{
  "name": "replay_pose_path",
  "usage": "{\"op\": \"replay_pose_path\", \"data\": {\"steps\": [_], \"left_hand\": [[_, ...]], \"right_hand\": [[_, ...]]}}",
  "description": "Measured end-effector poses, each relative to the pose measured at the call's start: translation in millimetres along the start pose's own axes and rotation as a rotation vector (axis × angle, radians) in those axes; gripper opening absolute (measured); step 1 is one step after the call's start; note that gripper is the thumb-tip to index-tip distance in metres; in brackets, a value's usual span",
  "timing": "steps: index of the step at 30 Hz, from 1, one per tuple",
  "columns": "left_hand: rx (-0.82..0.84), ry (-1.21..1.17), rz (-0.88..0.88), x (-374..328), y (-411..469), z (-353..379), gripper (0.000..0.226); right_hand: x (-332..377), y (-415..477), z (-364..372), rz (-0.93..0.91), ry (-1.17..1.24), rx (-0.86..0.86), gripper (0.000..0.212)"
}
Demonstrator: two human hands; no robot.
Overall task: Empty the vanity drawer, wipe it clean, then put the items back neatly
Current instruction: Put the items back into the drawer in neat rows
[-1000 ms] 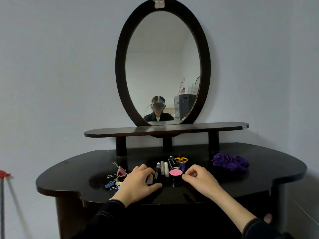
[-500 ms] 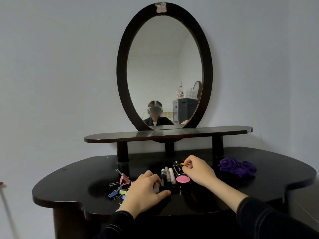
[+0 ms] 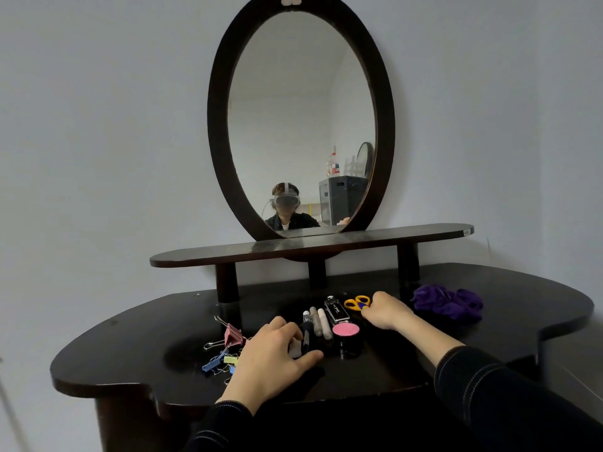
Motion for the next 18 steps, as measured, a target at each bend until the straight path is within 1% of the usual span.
{"op": "replay_pose_path", "data": {"steps": [1,3,5,6,8,10,12,14,16,18], "left_hand": [[-0.01,-0.008,-0.003,-0.5,-1.2,-1.8,0.051],[-0.031,-0.018,-0.004,-2.0,-3.0,-6.5,0.048],[-0.047,-0.015,-0.006,-4.8,-4.3,-11.4,0.045],[-0.058,-0.016,-0.009,-6.4,-4.8,-13.7,0.045],[-0.091,-0.033,-0.012,-9.7,-5.9,-18.1,0.041],[-0.133,-0.066,0.0,-14.2,-6.8,-23.1,0.036],[-0.146,-0.088,0.011,-20.6,-3.7,-25.9,0.027],[-0.146,-0.098,-0.013,-29.5,8.9,-25.8,0.016],[-0.111,-0.106,-0.086,-37.1,34.4,-21.7,0.015],[0.022,-0.113,-0.17,-43.7,63.2,-4.9,0.019]], "right_hand": [[-5.1,-1.2,-3.5,0.021,0.105,-0.009,0.025],[-17.2,-7.9,-12.2,0.085,0.407,-0.05,0.032],[-31.8,-20.4,-20.2,0.136,0.678,-0.101,0.033],[-36.8,-28.2,-23.5,0.139,0.757,-0.101,0.03],[-38.8,-44.7,-29.6,0.096,0.824,-0.055,0.019],[-38.6,-58.8,-35.3,0.046,0.832,-0.021,0.01],[-40.5,-66.0,-39.5,0.035,0.849,-0.034,0.011],[-44.8,-65.3,-42.3,0.039,0.939,-0.066,0.013],[-51.2,-60.9,-42.5,0.069,1.034,-0.098,0.015],[-56.7,-59.5,-41.8,0.094,1.091,-0.128,0.014]]}}
Point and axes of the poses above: each hand's wrist, its own y-axis towards the middle knuckle, its own z-axis out of the palm, x = y × z, the point moved 8 cm from there along y, towards the middle knuckle, and after that the axes turned 6 degrees about -x, right-handed, at the moved point
